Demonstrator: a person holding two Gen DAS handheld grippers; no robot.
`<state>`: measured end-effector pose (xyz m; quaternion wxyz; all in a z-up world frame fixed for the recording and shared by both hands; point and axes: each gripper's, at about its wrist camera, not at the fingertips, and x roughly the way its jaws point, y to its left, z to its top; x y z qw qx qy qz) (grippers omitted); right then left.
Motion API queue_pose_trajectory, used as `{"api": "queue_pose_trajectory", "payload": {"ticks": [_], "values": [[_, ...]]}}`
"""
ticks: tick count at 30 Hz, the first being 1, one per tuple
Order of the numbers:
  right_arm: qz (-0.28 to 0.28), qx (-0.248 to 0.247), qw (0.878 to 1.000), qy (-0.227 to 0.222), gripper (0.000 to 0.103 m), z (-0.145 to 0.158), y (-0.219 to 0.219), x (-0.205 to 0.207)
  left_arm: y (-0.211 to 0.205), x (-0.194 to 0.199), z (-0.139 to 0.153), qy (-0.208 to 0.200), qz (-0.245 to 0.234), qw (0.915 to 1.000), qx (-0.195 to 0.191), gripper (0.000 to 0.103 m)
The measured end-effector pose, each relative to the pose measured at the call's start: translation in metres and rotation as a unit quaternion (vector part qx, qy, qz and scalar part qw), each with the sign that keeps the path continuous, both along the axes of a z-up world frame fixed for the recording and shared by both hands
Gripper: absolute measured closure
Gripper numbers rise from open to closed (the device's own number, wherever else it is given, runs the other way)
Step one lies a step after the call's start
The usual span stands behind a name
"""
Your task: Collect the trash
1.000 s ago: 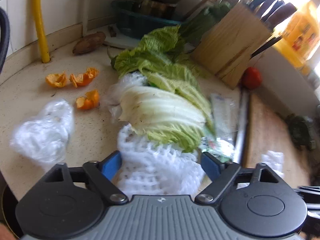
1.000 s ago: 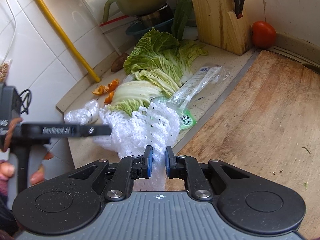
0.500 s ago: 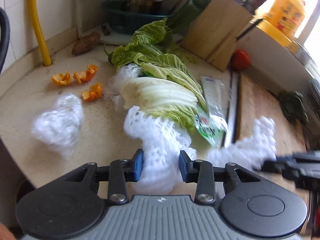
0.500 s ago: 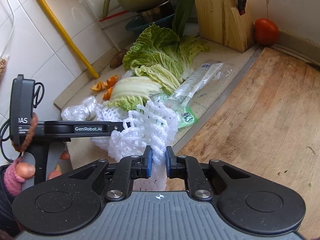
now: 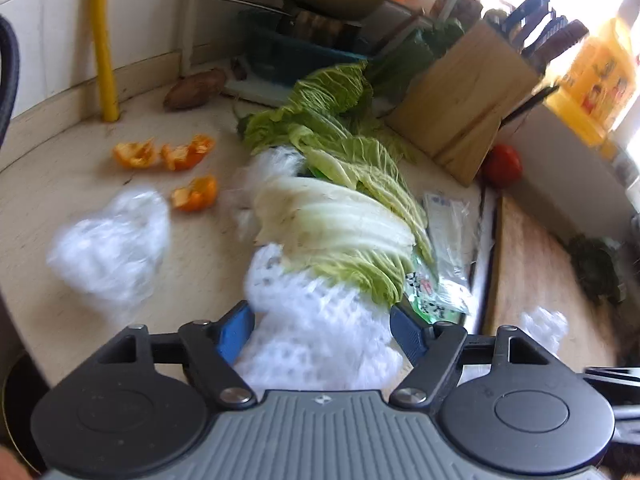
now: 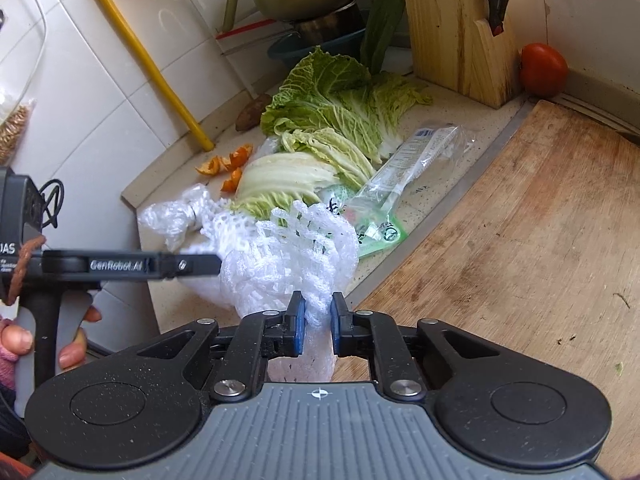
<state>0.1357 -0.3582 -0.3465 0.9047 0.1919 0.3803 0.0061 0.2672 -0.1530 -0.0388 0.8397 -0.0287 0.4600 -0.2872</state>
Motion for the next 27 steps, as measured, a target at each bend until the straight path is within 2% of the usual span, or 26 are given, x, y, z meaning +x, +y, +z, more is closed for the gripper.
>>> {"api": "queue_pose_trajectory", "payload": {"ticks": [2, 4, 5, 6, 9, 10, 11, 13, 14, 17, 19, 20, 22, 23, 26, 27], "values": [[0.002, -0.008, 1.000, 0.001, 0.076, -0.002, 0.003, 0.003, -0.013, 0.001, -0.009, -0.004, -0.010, 0.9994, 0.032, 0.026], [0.004, -0.018, 1.000, 0.007, 0.067, -0.004, 0.006, 0.006, -0.013, -0.005, -0.014, -0.014, -0.013, 0.9990, 0.040, 0.026], [0.005, -0.022, 1.000, 0.008, 0.055, -0.005, 0.008, 0.007, -0.012, -0.006, -0.014, -0.013, -0.014, 0.9990, 0.041, 0.028], [0.010, -0.025, 1.000, 0.009, 0.046, -0.006, 0.010, 0.007, -0.010, -0.005, -0.012, -0.008, -0.015, 0.9991, 0.039, 0.036], [0.020, -0.044, 0.999, 0.008, 0.044, -0.010, 0.017, 0.009, -0.007, -0.004, -0.006, 0.004, -0.021, 0.9994, 0.028, 0.053], [0.018, -0.051, 0.998, 0.010, 0.044, -0.013, 0.019, 0.011, -0.007, -0.006, -0.003, 0.003, -0.028, 0.9992, 0.029, 0.055], [0.017, -0.057, 0.998, 0.015, 0.047, -0.016, 0.020, 0.013, -0.007, -0.008, -0.001, 0.002, -0.037, 0.9989, 0.030, 0.059], [0.021, -0.070, 0.997, 0.016, 0.066, -0.017, 0.023, 0.016, -0.002, -0.015, 0.005, 0.005, -0.051, 0.9984, 0.024, 0.065], [0.025, -0.064, 0.997, 0.020, 0.080, -0.017, 0.022, 0.018, 0.001, -0.019, 0.009, 0.005, -0.054, 0.9983, 0.022, 0.070], [0.038, -0.026, 0.999, 0.024, 0.084, -0.015, 0.020, 0.016, 0.018, -0.032, 0.025, 0.012, -0.062, 0.9980, -0.005, 0.073], [0.045, 0.019, 0.999, 0.019, 0.085, -0.013, 0.015, 0.011, 0.029, -0.039, 0.035, 0.018, -0.065, 0.9973, -0.030, 0.074], [0.045, 0.038, 0.998, 0.017, 0.086, -0.012, 0.014, 0.009, 0.034, -0.042, 0.037, 0.031, -0.070, 0.9959, -0.049, 0.082], [0.048, 0.067, 0.997, 0.011, 0.086, -0.008, 0.011, 0.004, 0.041, -0.048, 0.041, 0.058, -0.082, 0.9909, -0.090, 0.086], [0.052, 0.080, 0.995, 0.008, 0.086, -0.007, 0.010, 0.002, 0.042, -0.052, 0.042, 0.055, -0.083, 0.9907, -0.092, 0.086], [0.061, 0.101, 0.993, 0.002, 0.086, -0.001, 0.009, -0.005, 0.042, -0.055, 0.040, 0.031, -0.067, 0.9959, -0.052, 0.086], [0.062, 0.100, 0.993, -0.001, 0.086, 0.001, 0.009, -0.007, 0.044, -0.051, 0.038, 0.035, -0.057, 0.9965, -0.050, 0.086]]}}
